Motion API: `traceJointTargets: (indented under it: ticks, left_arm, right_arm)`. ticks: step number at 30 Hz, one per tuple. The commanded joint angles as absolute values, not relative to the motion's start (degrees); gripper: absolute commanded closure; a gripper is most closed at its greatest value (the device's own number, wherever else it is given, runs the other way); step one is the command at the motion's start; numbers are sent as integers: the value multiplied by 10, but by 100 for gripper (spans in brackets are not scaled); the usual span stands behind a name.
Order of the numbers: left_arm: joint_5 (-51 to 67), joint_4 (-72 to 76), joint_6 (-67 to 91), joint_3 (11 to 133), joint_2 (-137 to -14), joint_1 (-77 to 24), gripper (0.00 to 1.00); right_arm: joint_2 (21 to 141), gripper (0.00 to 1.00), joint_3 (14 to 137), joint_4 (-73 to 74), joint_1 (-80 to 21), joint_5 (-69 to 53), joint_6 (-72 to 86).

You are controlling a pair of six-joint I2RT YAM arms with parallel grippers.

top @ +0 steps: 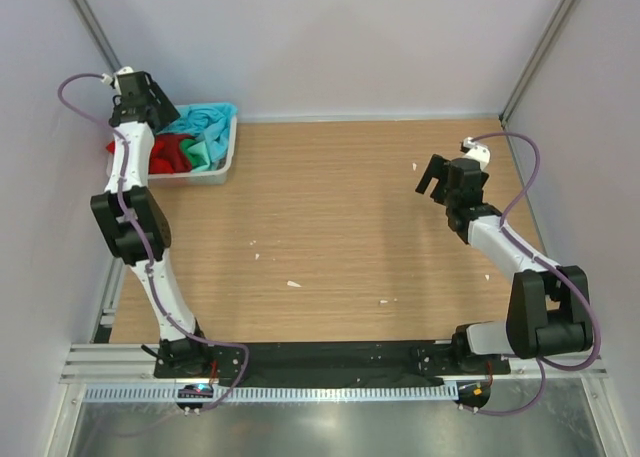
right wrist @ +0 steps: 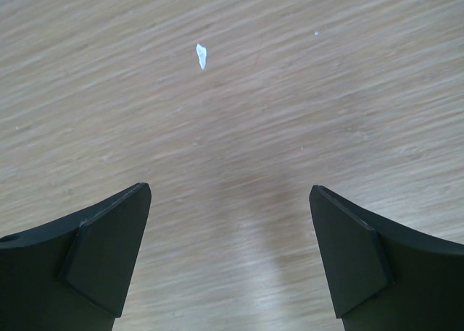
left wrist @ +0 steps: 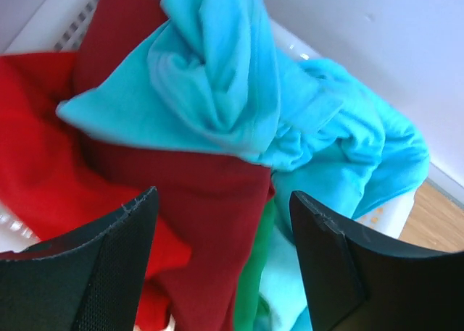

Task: Fold and stack the t-shirts
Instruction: Grab the tshirt from the pile

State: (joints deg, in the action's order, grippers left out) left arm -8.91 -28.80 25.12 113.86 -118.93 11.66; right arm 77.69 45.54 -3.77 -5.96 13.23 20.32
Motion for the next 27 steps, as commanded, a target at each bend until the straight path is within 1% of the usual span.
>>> traceJointTargets:
  ticks: [1,3,4,6,9,13,15,17,18,21,23,24,25,26,27]
  left_arm:
    - [-29,-345,226,1248,-1244,122,26]
    - [-25,-385,226,1321,-1276,126,27]
    - [-25,-396,227,1339,-1303,127,27]
    - [-23,-403,235,1346,-1313,130,28]
    - [-26,-377,245,1314,-1310,131,28]
    - [-53,-375,274,1310,-1323,140,29]
    - [-47,-366,281,1327,-1346,147,30]
    - [-38,-369,290,1380,-1371,149,34]
    - [-34,-368,292,1401,-1399,150,35]
    - [-29,-365,299,1438,-1427,155,37]
    - [-28,-341,310,1429,-1433,156,48]
    - [-21,-334,321,1428,-1433,160,56]
    - [-18,-329,324,1435,-1436,160,75]
    - [-15,-322,326,1442,-1435,160,79]
    - [-12,-316,335,1446,-1432,161,81]
  right_arm:
    - [753,3,452,-11,-62,111,211]
    - [754,4,453,-6,-62,107,216]
    - [754,4,453,-5,-62,108,221]
    - [753,5,449,-15,-62,109,235]
    - [752,5,451,-27,-62,118,240]
    - [758,5,468,-18,-62,128,245]
    - [756,6,473,-11,-62,127,247]
    - [751,6,473,-4,-62,126,248]
    - [748,7,474,12,-62,127,247]
    - [731,7,475,39,-62,128,242]
    - [715,7,475,52,-62,132,238]
    - [710,8,471,60,-62,132,236]
    - [701,8,470,62,-62,133,234]
    - [699,9,469,63,-62,131,232]
    - [697,9,474,72,-62,129,229]
